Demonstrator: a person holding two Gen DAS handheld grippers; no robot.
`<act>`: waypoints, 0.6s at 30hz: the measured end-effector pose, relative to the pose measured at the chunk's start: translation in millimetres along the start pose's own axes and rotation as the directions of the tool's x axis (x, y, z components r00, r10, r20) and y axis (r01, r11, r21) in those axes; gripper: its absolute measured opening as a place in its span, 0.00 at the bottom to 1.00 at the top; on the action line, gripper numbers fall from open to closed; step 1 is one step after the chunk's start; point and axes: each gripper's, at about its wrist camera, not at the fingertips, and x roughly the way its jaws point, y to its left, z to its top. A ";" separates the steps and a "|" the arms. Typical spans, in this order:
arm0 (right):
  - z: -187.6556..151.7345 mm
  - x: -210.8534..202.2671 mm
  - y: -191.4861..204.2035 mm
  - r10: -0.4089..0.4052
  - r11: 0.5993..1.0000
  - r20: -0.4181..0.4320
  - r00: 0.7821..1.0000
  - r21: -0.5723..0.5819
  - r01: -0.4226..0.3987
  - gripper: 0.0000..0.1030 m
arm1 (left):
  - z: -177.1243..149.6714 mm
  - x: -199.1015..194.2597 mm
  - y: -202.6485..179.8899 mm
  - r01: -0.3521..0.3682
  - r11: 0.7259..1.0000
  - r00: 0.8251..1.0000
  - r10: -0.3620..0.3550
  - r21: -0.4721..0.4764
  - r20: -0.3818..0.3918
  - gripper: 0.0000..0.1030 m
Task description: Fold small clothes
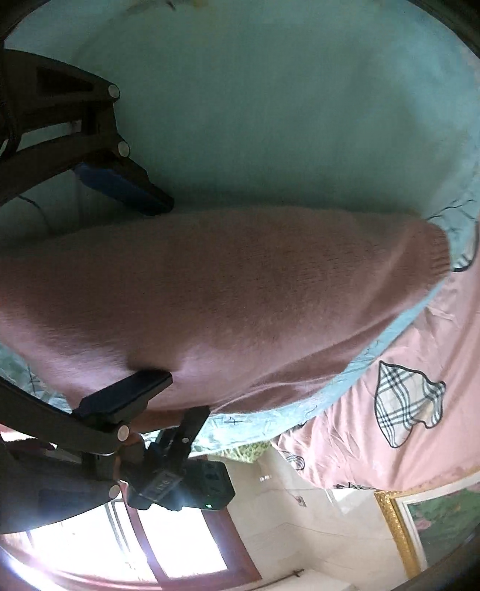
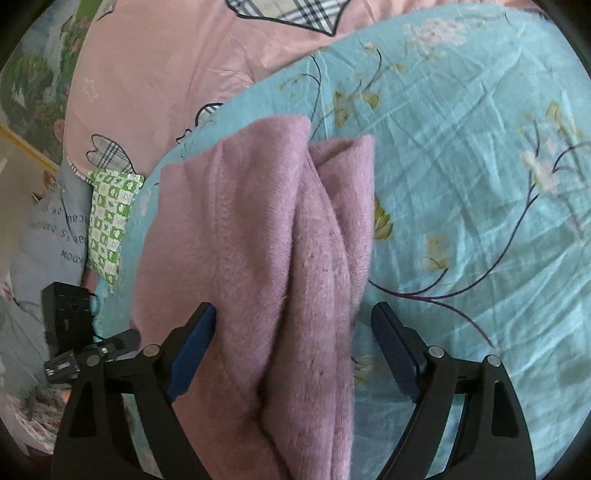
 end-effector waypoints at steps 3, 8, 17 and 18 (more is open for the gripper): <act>-0.7 11.2 4.9 0.038 0.999 -0.042 0.998 -0.011 -0.039 0.52 | 5.7 6.8 -9.4 -0.029 0.998 0.999 0.027 0.053 0.033 0.62; -6.7 4.3 28.3 0.007 1.000 0.021 1.000 -0.009 -0.007 0.36 | -1.2 -19.4 -23.7 -0.050 0.991 0.996 0.039 0.126 0.084 0.41; -46.1 2.6 114.1 0.203 0.976 0.043 0.978 -0.093 -0.198 0.35 | -41.4 -143.3 -4.3 -0.148 0.977 0.973 0.116 0.154 0.201 0.40; -50.2 7.2 122.7 0.221 0.971 0.035 0.975 -0.103 -0.217 0.35 | -46.2 -154.3 0.3 -0.157 0.976 0.970 0.124 0.153 0.209 0.40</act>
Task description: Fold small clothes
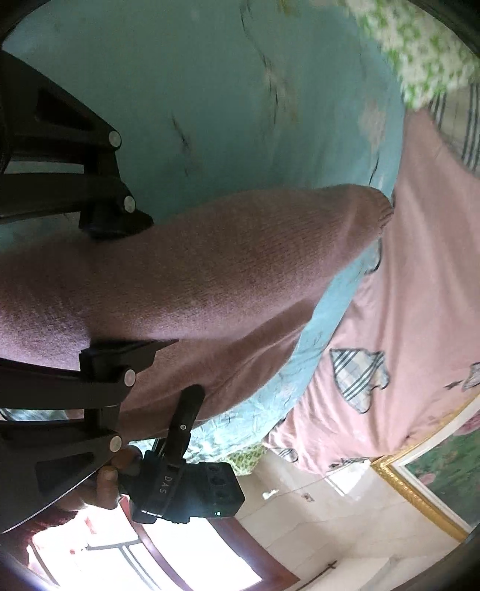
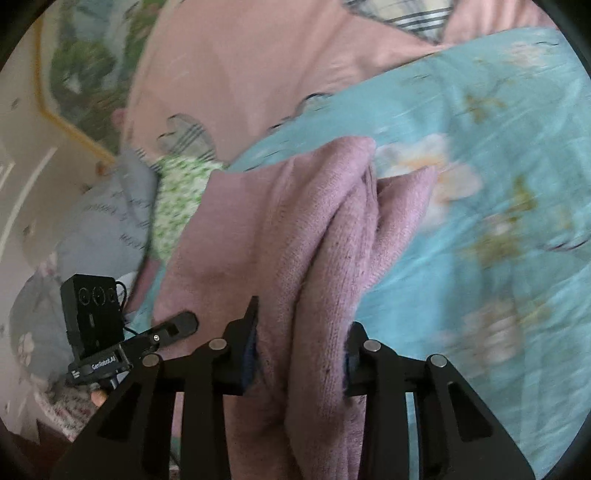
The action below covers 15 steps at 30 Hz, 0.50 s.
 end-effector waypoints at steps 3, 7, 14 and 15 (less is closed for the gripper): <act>-12.7 23.0 22.6 0.055 0.998 -0.030 0.998 -0.018 -0.056 0.35 | -11.0 -30.8 14.9 -0.042 0.999 0.999 0.041 0.006 0.014 0.40; -27.9 54.2 39.9 0.104 0.994 -0.081 0.991 -0.011 -0.106 0.35 | -27.8 -55.7 35.7 -0.078 0.997 0.997 0.078 0.001 0.027 0.41; -57.0 86.6 39.3 0.034 0.999 -0.166 0.986 -0.004 -0.035 0.37 | -59.8 -38.6 80.9 -0.118 0.989 0.992 0.114 -0.089 -0.055 0.50; -58.2 86.5 36.6 0.037 0.999 -0.166 0.985 0.006 -0.036 0.41 | -63.3 -39.2 85.1 -0.116 0.987 0.992 0.110 -0.108 -0.055 0.54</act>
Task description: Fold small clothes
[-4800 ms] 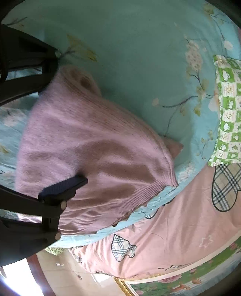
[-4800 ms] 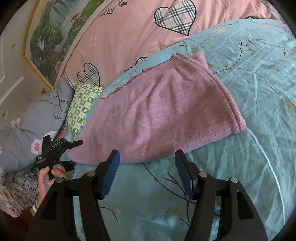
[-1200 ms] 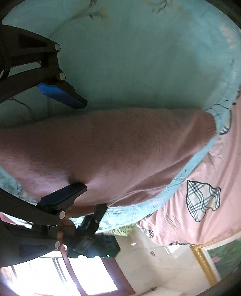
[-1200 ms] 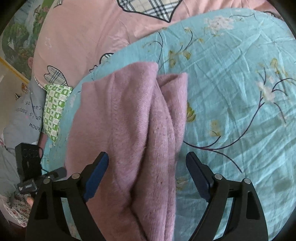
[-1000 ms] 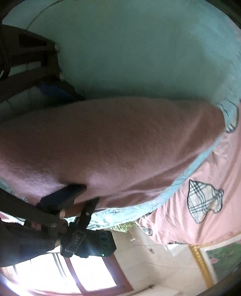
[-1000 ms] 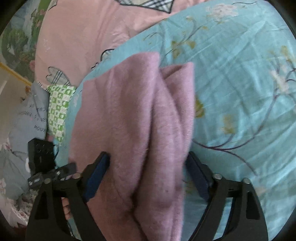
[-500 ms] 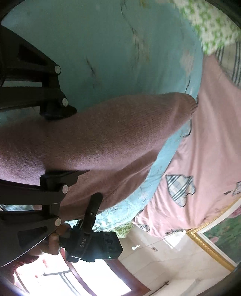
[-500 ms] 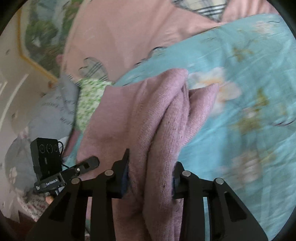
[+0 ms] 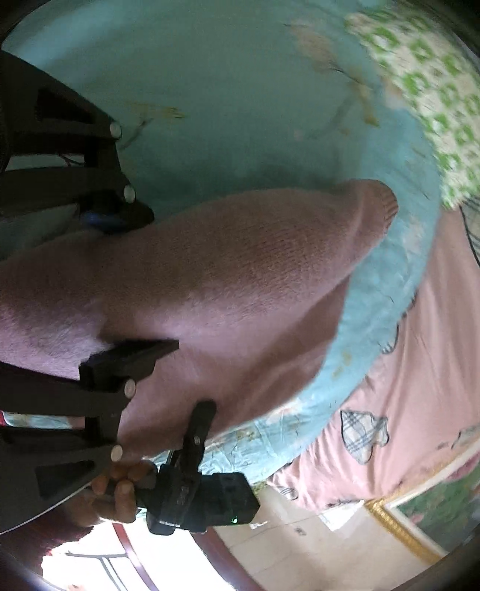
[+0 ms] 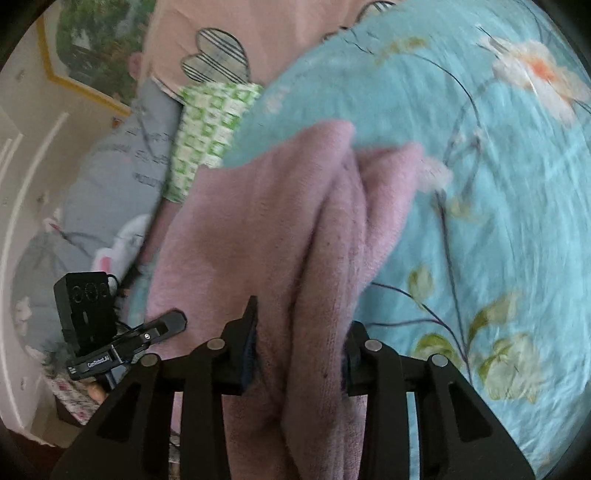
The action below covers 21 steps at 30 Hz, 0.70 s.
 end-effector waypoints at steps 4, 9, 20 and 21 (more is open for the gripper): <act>-6.1 -12.7 -7.0 -0.007 0.999 0.018 1.000 0.037 0.006 0.52 | -9.9 -14.0 10.4 -0.013 0.999 0.999 0.015 -0.049 0.032 0.63; -10.2 -56.5 5.1 -0.086 0.996 0.163 0.983 0.030 0.082 0.54 | -22.8 -40.3 16.0 -0.076 0.993 0.992 0.084 -0.085 0.096 0.69; -12.9 -48.3 39.0 -0.060 0.996 0.109 0.992 -0.053 0.066 0.48 | -19.1 -37.7 17.3 -0.106 0.990 0.990 0.113 -0.090 0.079 0.72; -11.4 -42.7 35.7 -0.074 0.996 0.093 0.993 -0.038 0.078 0.48 | -18.3 -35.5 18.5 -0.108 0.990 0.991 0.115 -0.094 0.073 0.72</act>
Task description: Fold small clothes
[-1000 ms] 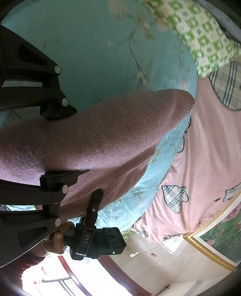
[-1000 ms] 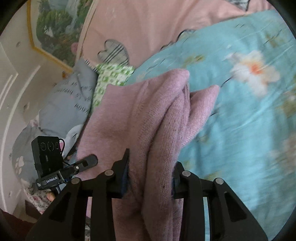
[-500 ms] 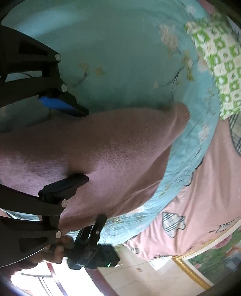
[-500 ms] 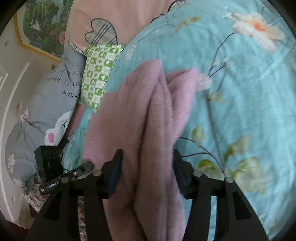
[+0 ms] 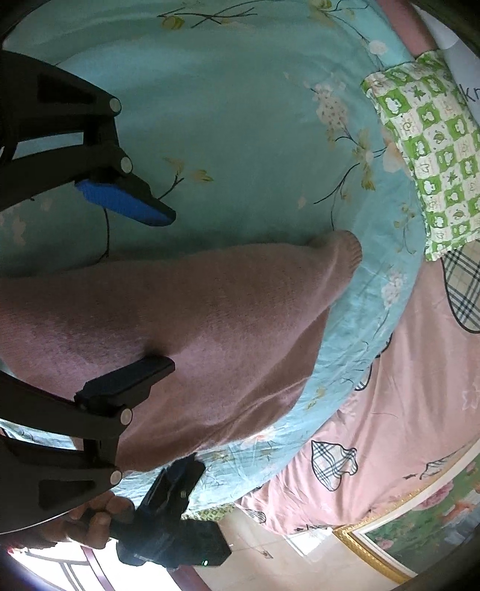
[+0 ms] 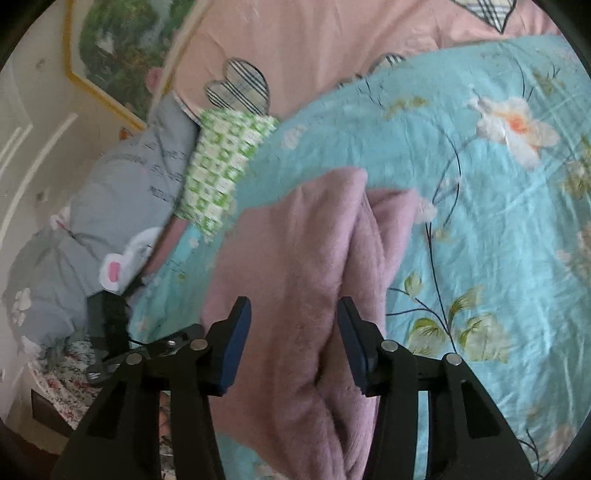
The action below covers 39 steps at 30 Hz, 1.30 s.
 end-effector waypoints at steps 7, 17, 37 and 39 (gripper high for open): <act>19.1 30.4 -3.5 0.041 0.997 -0.028 0.999 0.069 -0.039 0.39 | 9.8 16.7 4.7 0.021 0.999 0.999 -0.022 -0.040 -0.030 0.75; 22.3 -22.5 18.9 0.072 0.997 0.112 0.991 0.025 -0.076 0.08 | 15.0 22.8 -14.9 0.036 0.999 0.998 -0.036 -0.001 -0.058 0.79; -35.7 -42.1 -4.5 -0.034 0.999 0.101 0.994 0.029 0.031 0.22 | 0.6 31.3 -16.9 -0.010 1.000 0.998 0.009 -0.014 -0.065 0.80; -50.3 -38.6 2.6 -0.056 0.998 0.061 0.997 -0.014 0.057 0.22 | 0.3 31.6 -16.7 -0.011 1.000 0.998 0.010 -0.015 -0.068 0.80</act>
